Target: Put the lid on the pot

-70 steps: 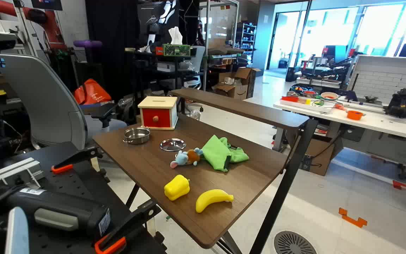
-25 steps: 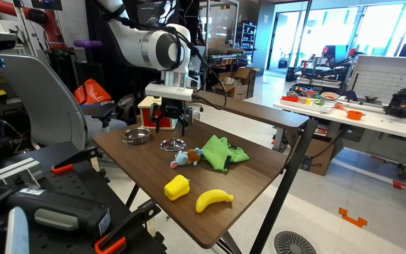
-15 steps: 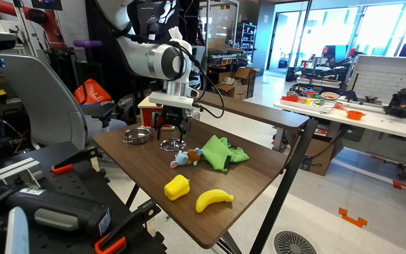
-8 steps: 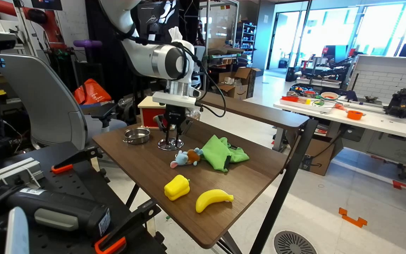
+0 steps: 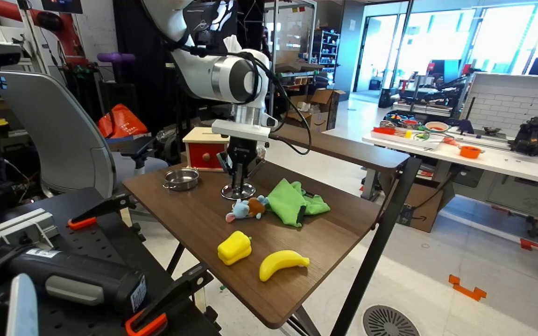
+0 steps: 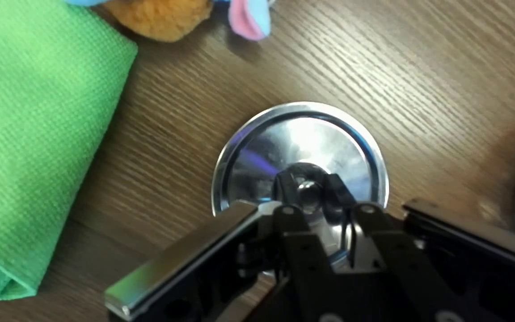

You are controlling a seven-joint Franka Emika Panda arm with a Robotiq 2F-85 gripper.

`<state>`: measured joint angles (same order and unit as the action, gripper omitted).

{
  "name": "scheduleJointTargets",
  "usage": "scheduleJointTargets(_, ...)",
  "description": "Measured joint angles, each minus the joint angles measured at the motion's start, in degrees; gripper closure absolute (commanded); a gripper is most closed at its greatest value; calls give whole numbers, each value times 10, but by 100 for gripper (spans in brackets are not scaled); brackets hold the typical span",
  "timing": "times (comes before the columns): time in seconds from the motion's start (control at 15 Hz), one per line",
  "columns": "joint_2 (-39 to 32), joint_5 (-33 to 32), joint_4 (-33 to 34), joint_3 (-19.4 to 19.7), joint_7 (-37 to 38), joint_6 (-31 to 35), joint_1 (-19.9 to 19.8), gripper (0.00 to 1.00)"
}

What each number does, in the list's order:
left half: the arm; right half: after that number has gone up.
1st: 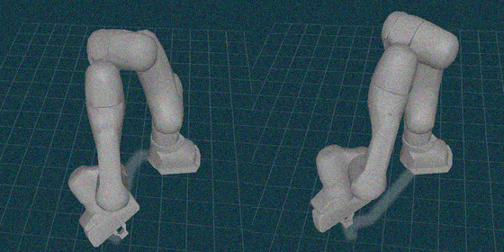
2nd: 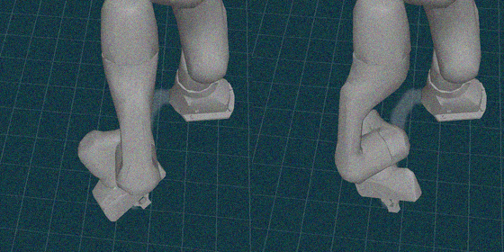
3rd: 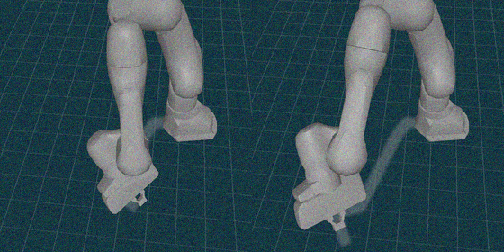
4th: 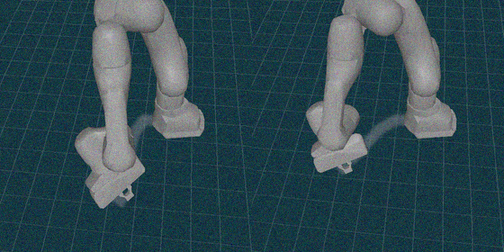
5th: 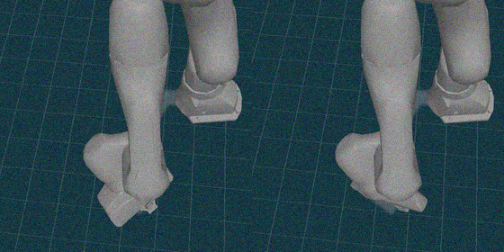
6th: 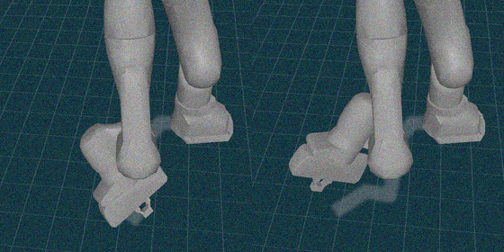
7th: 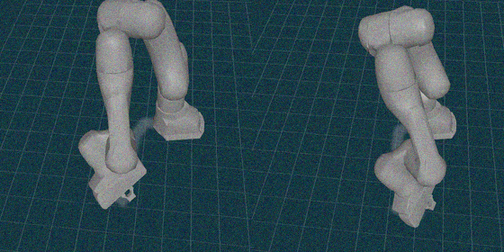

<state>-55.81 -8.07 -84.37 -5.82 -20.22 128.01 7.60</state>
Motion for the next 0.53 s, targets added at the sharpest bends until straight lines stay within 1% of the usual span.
scheduleJointTargets(0.27, 12, 0, -1, 0, 0, 1, -15, 95)
scheduleJointTargets(0.53, 53, 0, -19, -10, -2, 2, -15, 95)
